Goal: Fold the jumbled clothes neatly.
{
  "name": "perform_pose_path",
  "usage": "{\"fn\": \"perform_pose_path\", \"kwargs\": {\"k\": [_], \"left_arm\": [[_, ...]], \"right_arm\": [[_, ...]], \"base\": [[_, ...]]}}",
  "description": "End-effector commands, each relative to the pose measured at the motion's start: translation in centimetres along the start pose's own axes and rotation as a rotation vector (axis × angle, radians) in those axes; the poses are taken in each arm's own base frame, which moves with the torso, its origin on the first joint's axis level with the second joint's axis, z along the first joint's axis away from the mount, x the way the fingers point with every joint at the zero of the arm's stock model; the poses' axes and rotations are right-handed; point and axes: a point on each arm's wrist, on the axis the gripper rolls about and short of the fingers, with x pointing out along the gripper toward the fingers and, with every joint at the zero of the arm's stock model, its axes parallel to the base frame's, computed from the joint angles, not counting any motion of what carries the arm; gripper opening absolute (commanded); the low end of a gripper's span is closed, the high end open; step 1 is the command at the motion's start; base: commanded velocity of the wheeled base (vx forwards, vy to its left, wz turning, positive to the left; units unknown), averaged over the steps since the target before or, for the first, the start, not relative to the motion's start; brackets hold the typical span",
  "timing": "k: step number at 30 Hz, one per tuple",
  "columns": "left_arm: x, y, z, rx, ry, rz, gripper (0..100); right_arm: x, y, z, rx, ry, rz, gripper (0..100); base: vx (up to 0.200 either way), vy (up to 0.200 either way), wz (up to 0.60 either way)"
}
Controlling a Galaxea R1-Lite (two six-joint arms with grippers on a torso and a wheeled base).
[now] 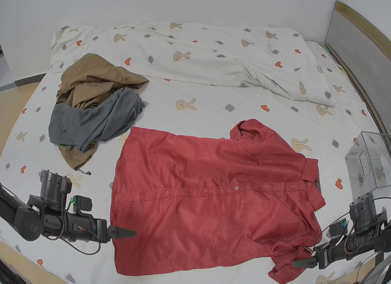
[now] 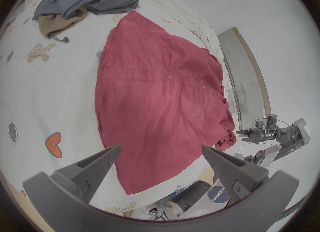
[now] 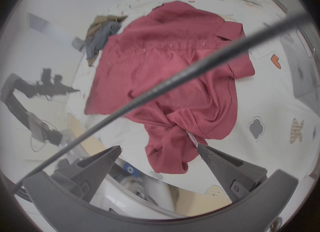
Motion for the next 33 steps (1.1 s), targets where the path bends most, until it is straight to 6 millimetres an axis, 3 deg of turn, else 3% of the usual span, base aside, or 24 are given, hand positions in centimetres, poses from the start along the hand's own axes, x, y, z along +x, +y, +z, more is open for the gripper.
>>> {"fn": "perform_pose_path", "kwargs": {"k": [1, 10, 20, 21, 33], "left_arm": [[-1.9, -2.3, 3.1, 0.069, -0.103, -0.037, 100], [-2.7, -2.7, 3.0, 0.082, -0.130, -0.040, 100], [-2.2, -1.7, 1.8, 0.044, -0.080, -0.017, 100], [-2.2, -1.7, 1.8, 0.045, -0.081, -0.017, 100], [-1.9, -1.4, 1.4, 0.028, -0.057, -0.014, 100]], "right_arm": [[2.4, 0.8, 0.0, -0.058, 0.148, -0.063, 100], [2.6, 0.8, -0.1, -0.067, 0.164, -0.094, 100], [2.8, 1.2, -0.3, -0.090, 0.181, -0.078, 100], [2.9, 1.2, -0.4, -0.092, 0.185, -0.077, 0], [3.0, 1.1, -0.5, -0.081, 0.200, -0.080, 0]], "base": [[0.000, 0.000, 0.00], [0.000, 0.000, 0.00], [0.000, 0.000, 0.00], [0.000, 0.000, 0.00], [0.000, 0.000, 0.00]]}}
